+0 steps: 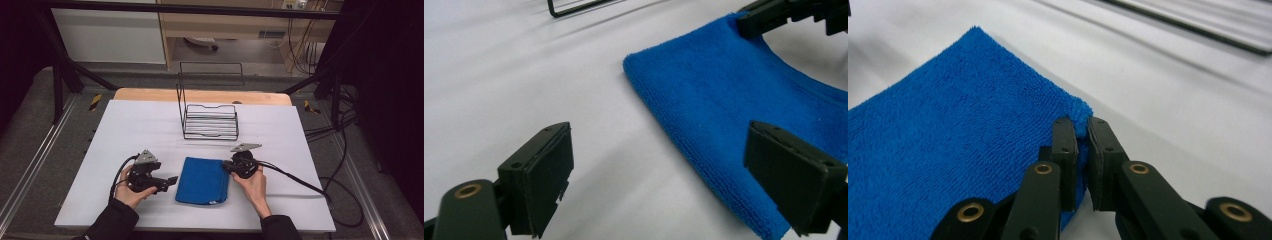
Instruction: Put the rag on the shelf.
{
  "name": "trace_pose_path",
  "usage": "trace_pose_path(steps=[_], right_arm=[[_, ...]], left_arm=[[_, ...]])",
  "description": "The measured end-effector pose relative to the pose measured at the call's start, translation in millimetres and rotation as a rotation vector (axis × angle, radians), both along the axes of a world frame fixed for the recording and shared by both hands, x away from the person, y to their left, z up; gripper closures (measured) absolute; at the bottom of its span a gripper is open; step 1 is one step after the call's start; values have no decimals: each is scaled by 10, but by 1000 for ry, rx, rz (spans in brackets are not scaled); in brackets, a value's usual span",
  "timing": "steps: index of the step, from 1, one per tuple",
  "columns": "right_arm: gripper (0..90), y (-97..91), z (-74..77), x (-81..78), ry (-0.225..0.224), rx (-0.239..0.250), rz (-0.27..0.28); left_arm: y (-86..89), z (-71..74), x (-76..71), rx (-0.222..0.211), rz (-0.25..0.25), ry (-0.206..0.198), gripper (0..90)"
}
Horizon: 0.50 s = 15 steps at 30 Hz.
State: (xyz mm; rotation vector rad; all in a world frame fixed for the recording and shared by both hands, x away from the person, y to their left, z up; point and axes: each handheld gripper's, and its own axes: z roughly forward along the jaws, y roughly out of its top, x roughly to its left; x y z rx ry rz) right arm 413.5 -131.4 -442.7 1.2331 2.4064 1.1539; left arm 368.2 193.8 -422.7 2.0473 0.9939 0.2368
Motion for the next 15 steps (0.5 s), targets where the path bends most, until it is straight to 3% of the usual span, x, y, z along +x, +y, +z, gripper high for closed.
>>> trace_pose_path(steps=[3,5,9,12,15], right_arm=[[836,9,-9,43,-37,-3,29],[836,5,-4,44,-39,-4,31],[837,-38,94,24,-71,18,45],[836,-47,109,22,-84,14,47],[831,-35,72,31,-71,-10,42]], left_arm=[[-7,-6,-1,2,-1,0,128],[-10,-12,0,2,0,0,127],[-15,-15,-4,4,-2,2,128],[-18,-9,-8,1,0,-3,128],[-20,-11,-5,-1,3,-1,128]])
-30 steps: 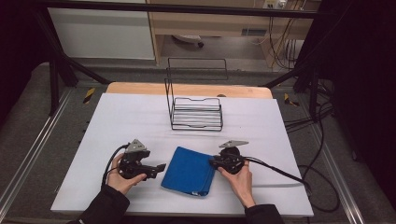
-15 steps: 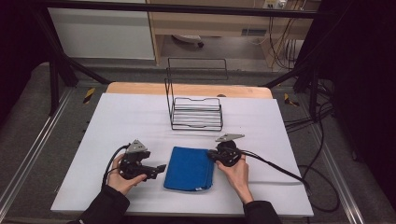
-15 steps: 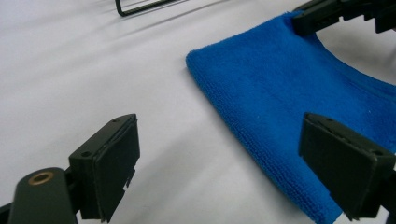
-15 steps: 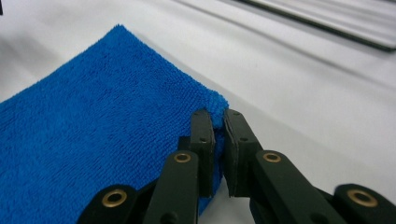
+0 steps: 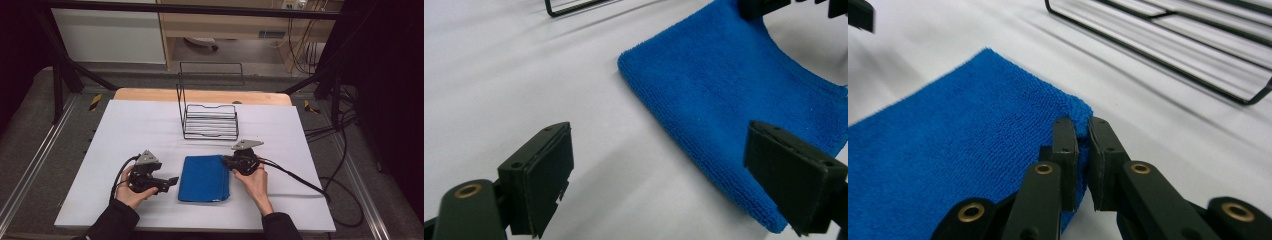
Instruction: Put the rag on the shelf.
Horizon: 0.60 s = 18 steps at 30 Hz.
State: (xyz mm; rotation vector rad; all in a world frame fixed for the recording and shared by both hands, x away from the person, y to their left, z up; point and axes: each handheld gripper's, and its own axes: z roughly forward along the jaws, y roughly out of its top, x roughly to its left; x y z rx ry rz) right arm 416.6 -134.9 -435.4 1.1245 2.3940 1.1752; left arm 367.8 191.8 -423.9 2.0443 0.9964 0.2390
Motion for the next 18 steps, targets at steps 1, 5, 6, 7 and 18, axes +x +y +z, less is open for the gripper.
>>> trace_pose_path(steps=[1,5,6,7,18], right_arm=[[823,10,-34,10,-6,-16,-3],[763,44,-132,27,-14,-54,-8],[730,37,-116,21,-18,-48,-5],[680,23,-86,12,-27,-38,-5],[176,-370,136,-170,-58,73,-43]], left_arm=[[0,-2,3,0,0,1,128],[-2,7,37,0,4,10,129],[-3,15,54,-5,6,11,129],[-6,24,74,-8,8,13,129],[-162,121,382,-2,21,27,206]])
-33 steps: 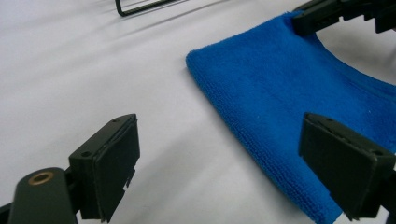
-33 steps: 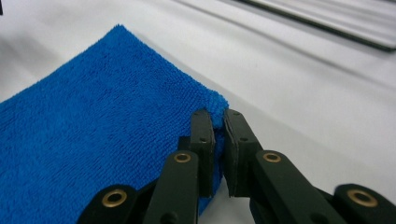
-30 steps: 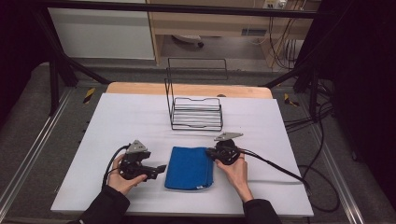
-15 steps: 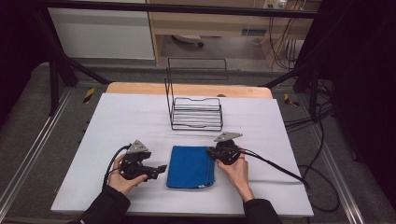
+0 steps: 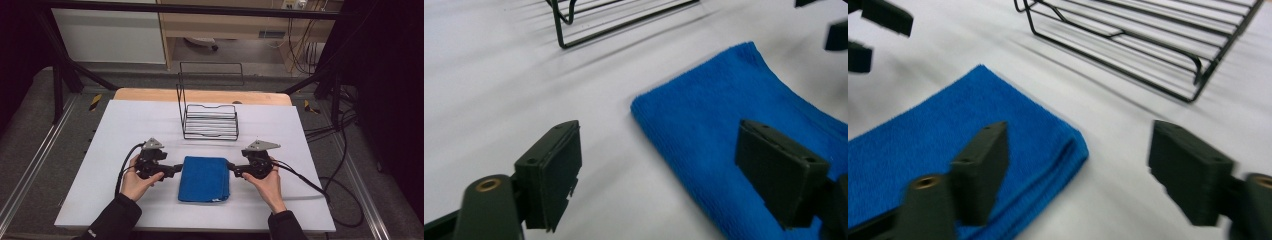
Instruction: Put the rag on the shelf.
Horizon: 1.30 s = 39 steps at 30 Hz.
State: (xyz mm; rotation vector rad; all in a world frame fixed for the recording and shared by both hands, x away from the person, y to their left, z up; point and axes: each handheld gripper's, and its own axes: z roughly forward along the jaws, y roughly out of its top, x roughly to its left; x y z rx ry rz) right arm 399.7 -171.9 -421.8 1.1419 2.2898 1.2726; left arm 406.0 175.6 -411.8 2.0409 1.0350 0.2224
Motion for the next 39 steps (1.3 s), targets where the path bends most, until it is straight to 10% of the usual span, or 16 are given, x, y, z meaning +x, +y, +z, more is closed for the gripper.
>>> trace_pose_path(steps=[13,39], right_arm=[[85,-127,-130,-74,29,11,-23],[96,-95,-160,-59,61,28,-2]], left_arm=[[-327,-224,333,55,13,55,518],[-392,-331,315,57,16,81,837]])
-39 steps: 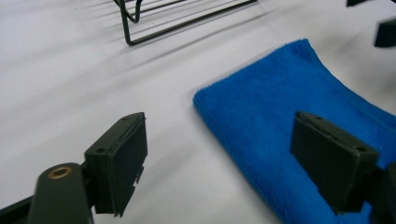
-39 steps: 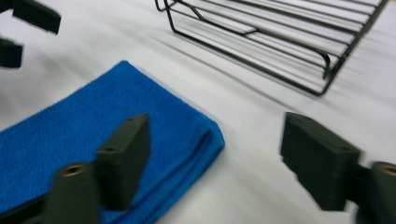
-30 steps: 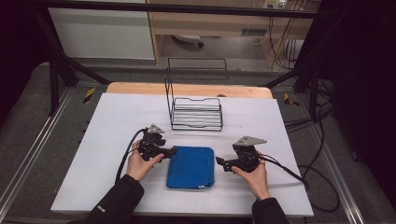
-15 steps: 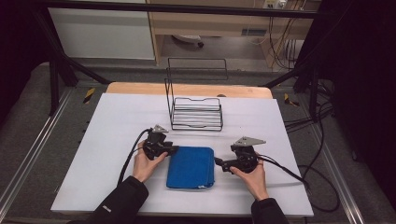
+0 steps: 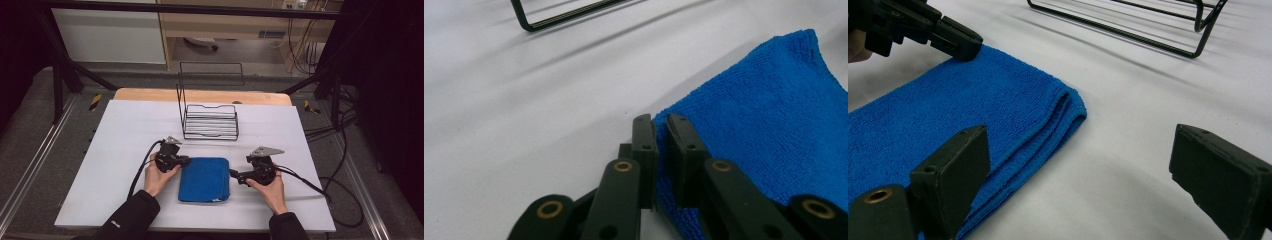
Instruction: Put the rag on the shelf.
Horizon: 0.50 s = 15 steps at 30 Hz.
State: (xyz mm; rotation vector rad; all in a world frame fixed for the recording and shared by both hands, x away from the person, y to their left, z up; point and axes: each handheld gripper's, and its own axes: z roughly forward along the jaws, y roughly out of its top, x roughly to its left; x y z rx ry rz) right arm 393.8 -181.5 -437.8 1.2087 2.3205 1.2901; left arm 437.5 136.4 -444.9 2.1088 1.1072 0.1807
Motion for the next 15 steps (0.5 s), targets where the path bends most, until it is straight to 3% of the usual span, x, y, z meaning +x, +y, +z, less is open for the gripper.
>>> trace_pose_path(steps=[5,10,15], right_arm=[[92,-3,13,1,9,6,-7],[104,46,51,42,-13,8,-7],[198,202,73,188,-12,14,-11]], left_arm=[[13,23,-42,4,12,-5,851],[43,17,-86,9,19,-15,856],[30,-12,-88,8,20,-24,856]])
